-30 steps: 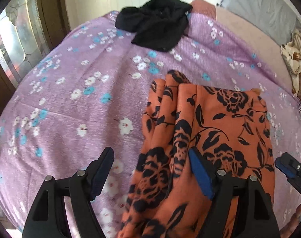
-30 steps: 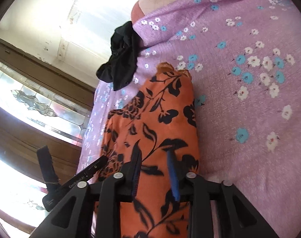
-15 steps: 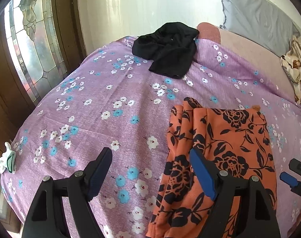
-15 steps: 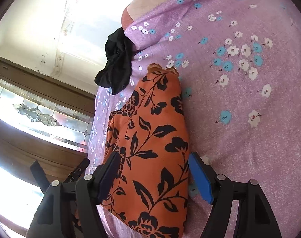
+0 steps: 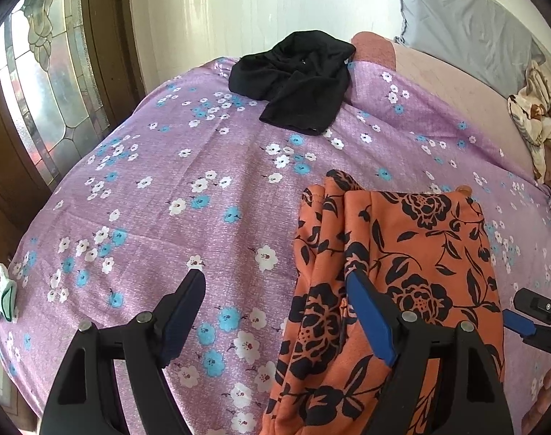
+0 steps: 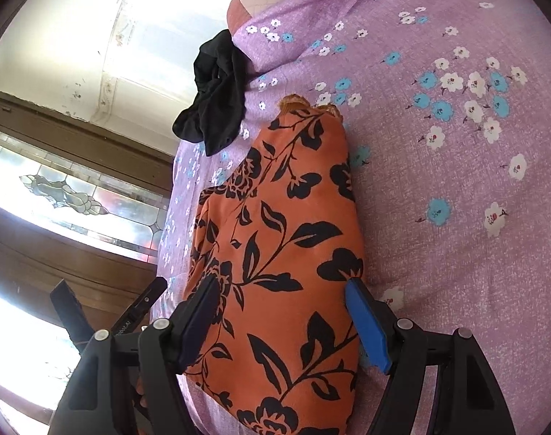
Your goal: Fold small clothes
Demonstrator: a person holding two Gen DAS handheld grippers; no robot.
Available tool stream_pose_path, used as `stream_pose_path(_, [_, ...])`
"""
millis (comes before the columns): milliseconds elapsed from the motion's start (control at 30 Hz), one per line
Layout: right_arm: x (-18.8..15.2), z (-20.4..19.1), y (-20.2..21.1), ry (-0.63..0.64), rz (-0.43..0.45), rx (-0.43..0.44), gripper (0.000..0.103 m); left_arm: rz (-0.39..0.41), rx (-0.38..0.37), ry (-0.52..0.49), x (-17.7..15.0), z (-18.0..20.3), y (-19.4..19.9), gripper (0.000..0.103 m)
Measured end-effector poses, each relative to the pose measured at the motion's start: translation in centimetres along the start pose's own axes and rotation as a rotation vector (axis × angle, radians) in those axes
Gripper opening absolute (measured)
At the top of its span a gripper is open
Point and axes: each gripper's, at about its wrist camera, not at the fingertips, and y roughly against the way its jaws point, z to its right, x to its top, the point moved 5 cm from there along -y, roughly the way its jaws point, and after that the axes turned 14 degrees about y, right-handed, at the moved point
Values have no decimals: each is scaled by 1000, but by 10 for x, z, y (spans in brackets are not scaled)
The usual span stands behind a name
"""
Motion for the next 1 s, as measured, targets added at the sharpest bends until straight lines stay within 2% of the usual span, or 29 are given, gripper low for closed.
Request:
stream_pose_path(400, [6,13,0,-25,-13,-3,75,-24,-37,-17,-3,9,1,81])
stream_pose_path(667, [-1,24,-10,-76,-70,30,75,-88,-86,-4,-5,7,-7,81])
stream_pose_path(800, [-7,34,-20,-132,-98,55,75,-171,-157,34,-8,6,-15,81])
stream_pose_path(867, [-9,37,-24,-155,-105,70,75,-196,-167,52,-9,4,-18,81])
stream_pose_path(1000, [-12,37,-27,-171,-110,95,75,-192,-153,51,-11,3,-20,81])
